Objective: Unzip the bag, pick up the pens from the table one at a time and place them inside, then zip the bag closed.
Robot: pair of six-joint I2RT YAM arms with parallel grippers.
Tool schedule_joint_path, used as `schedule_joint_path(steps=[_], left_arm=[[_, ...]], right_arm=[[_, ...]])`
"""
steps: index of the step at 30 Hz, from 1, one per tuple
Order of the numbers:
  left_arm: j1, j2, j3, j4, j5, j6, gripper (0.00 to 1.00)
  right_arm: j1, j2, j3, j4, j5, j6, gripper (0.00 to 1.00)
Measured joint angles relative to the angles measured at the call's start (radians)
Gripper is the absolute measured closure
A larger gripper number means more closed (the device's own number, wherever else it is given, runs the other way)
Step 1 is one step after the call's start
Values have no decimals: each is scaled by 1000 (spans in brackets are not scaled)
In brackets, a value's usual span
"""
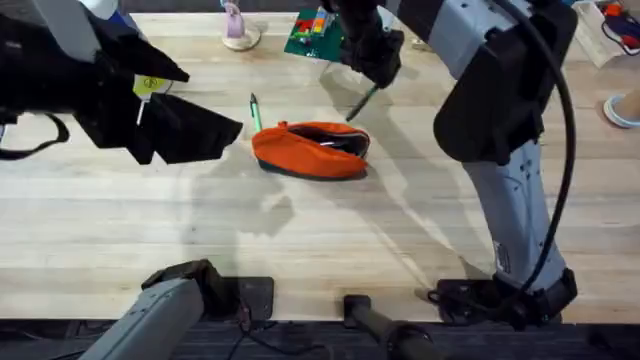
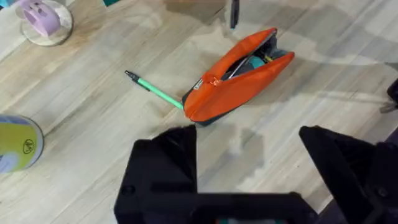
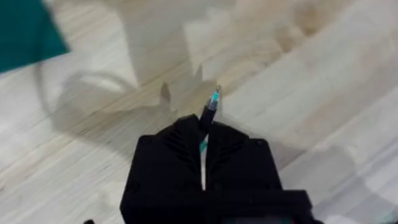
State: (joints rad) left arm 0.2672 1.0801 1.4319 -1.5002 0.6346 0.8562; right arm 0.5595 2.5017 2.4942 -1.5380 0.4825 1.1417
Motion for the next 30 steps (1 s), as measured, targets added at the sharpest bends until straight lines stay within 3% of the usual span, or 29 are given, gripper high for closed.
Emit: schedule_joint_path(steps=[10, 30], left_arm=[[0, 0, 0, 0, 0, 0, 6], [0, 0, 0, 0, 0, 0, 7]], right_arm=[[28, 0, 71, 102, -50, -256, 970], [27, 0, 323, 67, -129, -817, 969]])
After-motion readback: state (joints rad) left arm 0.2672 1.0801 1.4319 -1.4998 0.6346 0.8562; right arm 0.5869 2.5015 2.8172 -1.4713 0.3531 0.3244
